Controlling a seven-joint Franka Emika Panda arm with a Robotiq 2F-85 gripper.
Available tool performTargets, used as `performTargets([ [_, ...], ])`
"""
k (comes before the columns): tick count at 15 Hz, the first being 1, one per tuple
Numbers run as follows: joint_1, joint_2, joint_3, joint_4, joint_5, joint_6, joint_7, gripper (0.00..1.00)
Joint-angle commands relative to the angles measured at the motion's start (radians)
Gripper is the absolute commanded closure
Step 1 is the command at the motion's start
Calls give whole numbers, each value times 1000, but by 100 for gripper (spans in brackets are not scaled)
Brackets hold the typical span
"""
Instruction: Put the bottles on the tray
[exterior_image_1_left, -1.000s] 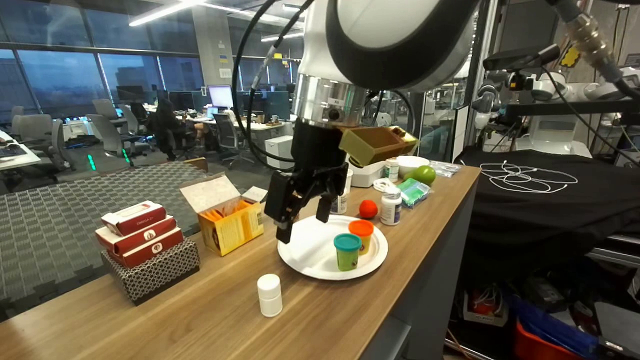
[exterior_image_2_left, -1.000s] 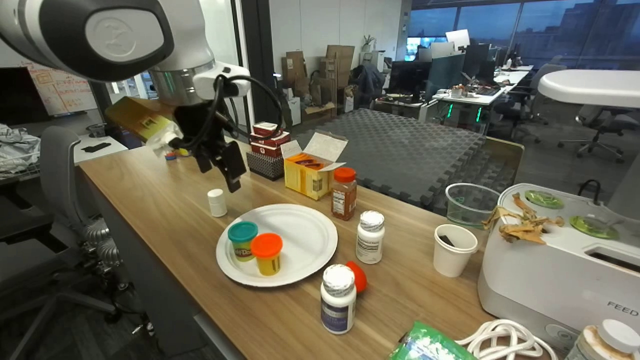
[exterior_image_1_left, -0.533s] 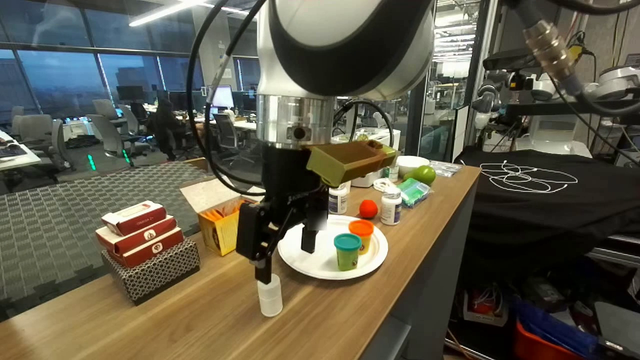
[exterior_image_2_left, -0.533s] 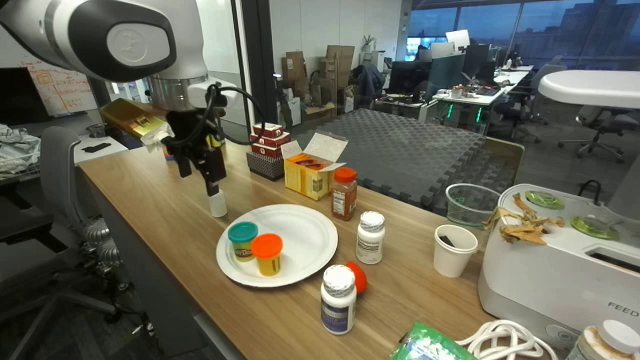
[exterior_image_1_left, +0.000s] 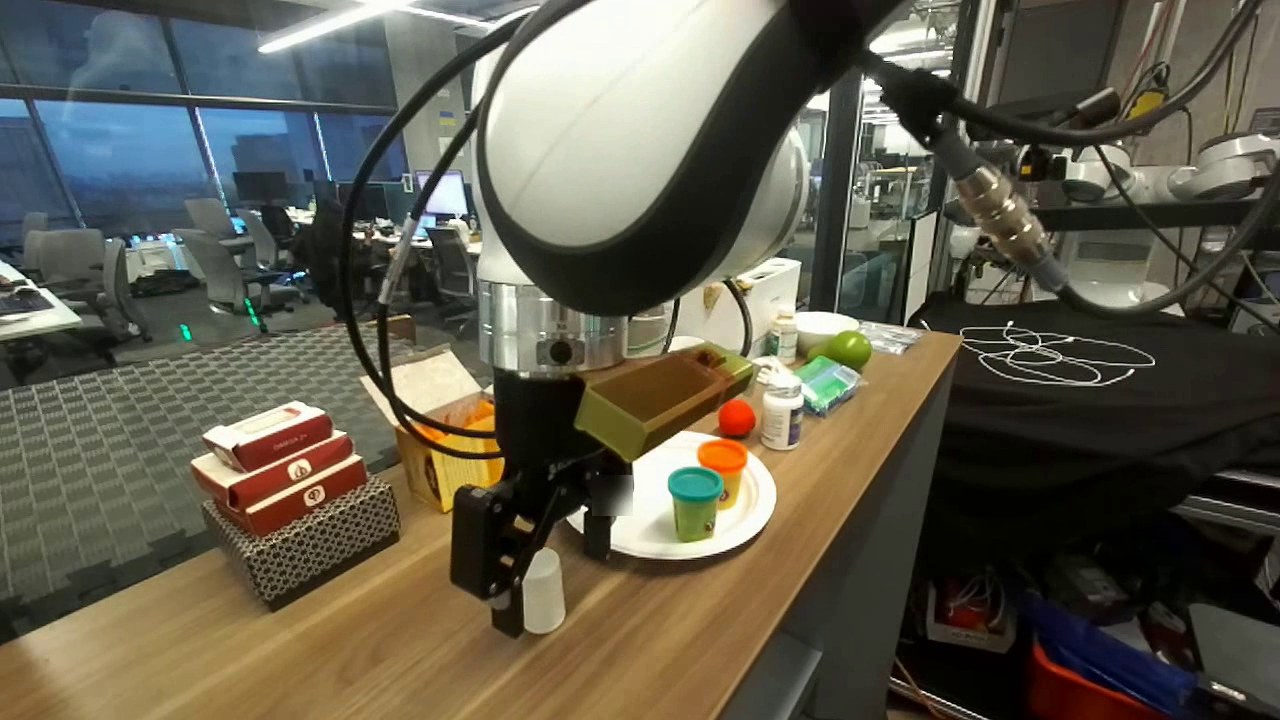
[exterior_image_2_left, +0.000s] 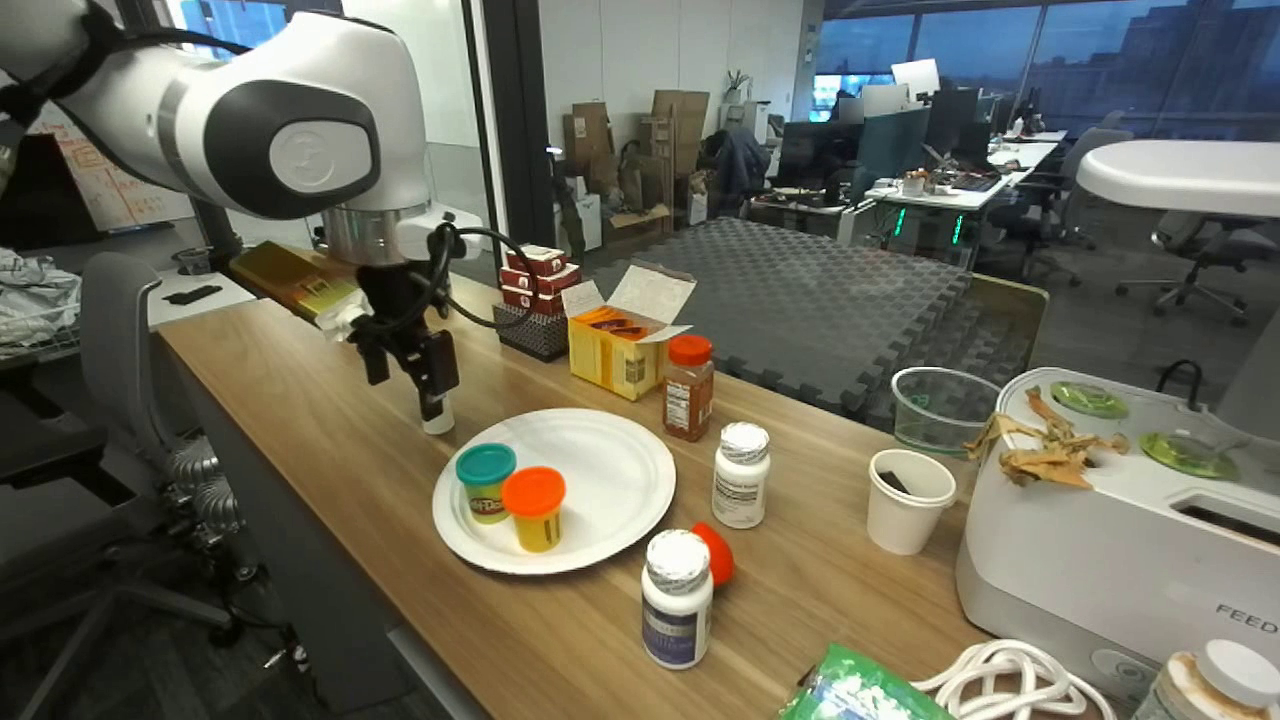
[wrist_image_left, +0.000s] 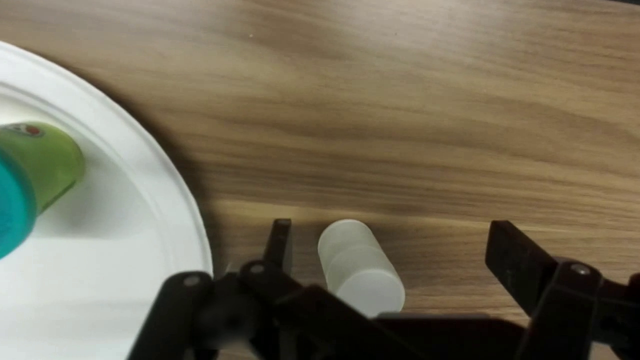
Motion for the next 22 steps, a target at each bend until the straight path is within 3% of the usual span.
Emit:
performTargets([
  [1, 27, 34, -26, 67, -44, -13, 37, 0],
  [3, 31, 41, -30, 79, -59, -10, 41, 25],
  [11, 45, 41, -40, 91, -111, -1, 54, 87],
  [13, 45, 29, -45, 82, -118, -2, 60, 84],
  [17, 52, -34, -94, 43, -182, -2, 119, 87],
  [22, 21, -122, -119, -18, -182, 3, 160, 87],
])
